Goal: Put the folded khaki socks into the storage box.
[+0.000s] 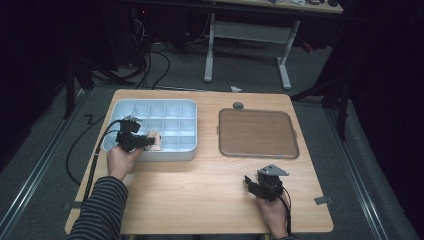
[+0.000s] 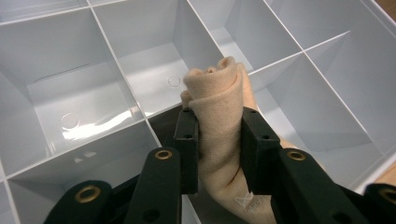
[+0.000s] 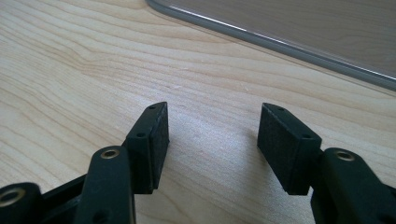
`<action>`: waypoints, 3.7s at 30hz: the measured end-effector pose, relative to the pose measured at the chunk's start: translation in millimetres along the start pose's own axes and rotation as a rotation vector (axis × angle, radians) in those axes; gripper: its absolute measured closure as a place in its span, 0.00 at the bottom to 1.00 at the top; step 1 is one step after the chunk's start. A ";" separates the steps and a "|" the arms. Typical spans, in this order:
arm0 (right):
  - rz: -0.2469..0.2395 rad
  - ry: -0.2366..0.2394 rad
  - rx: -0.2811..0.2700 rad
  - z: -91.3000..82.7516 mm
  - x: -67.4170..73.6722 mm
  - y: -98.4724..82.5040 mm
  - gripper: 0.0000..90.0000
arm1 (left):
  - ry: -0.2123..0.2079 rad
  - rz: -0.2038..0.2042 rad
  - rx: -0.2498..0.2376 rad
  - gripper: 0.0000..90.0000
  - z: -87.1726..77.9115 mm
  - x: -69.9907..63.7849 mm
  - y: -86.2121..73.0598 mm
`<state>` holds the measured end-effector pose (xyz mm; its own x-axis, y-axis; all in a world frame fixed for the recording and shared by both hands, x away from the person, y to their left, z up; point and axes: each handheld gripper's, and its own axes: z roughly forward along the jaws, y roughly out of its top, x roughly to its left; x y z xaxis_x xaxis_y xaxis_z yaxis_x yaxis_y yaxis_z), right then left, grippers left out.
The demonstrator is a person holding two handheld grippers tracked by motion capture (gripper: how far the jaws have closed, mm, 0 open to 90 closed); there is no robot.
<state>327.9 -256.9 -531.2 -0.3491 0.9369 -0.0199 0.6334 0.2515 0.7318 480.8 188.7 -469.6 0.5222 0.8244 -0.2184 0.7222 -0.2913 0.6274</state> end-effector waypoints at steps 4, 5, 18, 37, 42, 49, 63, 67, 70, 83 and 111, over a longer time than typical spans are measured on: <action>0.000 0.000 0.000 0.0 0.0 0.0 0.49 | 0.003 0.008 0.005 0.79 0.2 -0.6 -0.2; 0.000 -0.001 0.000 0.0 0.0 0.0 0.49 | 0.004 0.011 0.007 0.79 0.5 -0.7 -0.3; -0.002 0.000 0.000 0.0 0.0 0.0 0.48 | 0.013 0.040 0.043 0.79 7.0 -1.1 -2.2; -0.002 0.000 0.000 0.0 0.0 0.0 0.48 | 0.042 0.095 0.101 0.79 15.4 -5.7 -0.1; -0.002 0.000 0.000 0.0 0.0 0.0 0.48 | 0.033 0.081 0.088 0.77 13.5 -5.2 -0.5; -0.002 0.000 0.000 0.0 0.0 0.0 0.48 | 0.014 0.059 0.066 0.70 5.9 -5.3 -0.8; -0.002 0.000 0.000 0.0 0.0 0.0 0.48 | 0.076 0.050 -0.051 0.75 -8.2 -10.6 6.2; -0.002 0.000 0.000 0.0 0.0 0.0 0.48 | 0.088 0.036 -0.043 0.79 -2.4 -10.5 6.3; -0.002 0.000 0.000 0.0 0.0 0.0 0.48 | 0.090 0.041 -0.028 0.82 1.0 -10.8 5.9; -0.003 0.000 0.000 0.0 0.0 -0.1 0.48 | 0.117 0.063 0.028 0.87 9.8 -9.3 3.2; -0.003 0.001 0.001 0.0 -0.1 -0.1 0.48 | 0.107 0.063 -0.043 0.70 -10.3 -15.7 -1.3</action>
<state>327.9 -257.0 -531.2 -0.3514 0.9360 -0.0216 0.6328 0.2544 0.7313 466.9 181.1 -459.3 0.5133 0.8526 -0.0980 0.6680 -0.3252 0.6693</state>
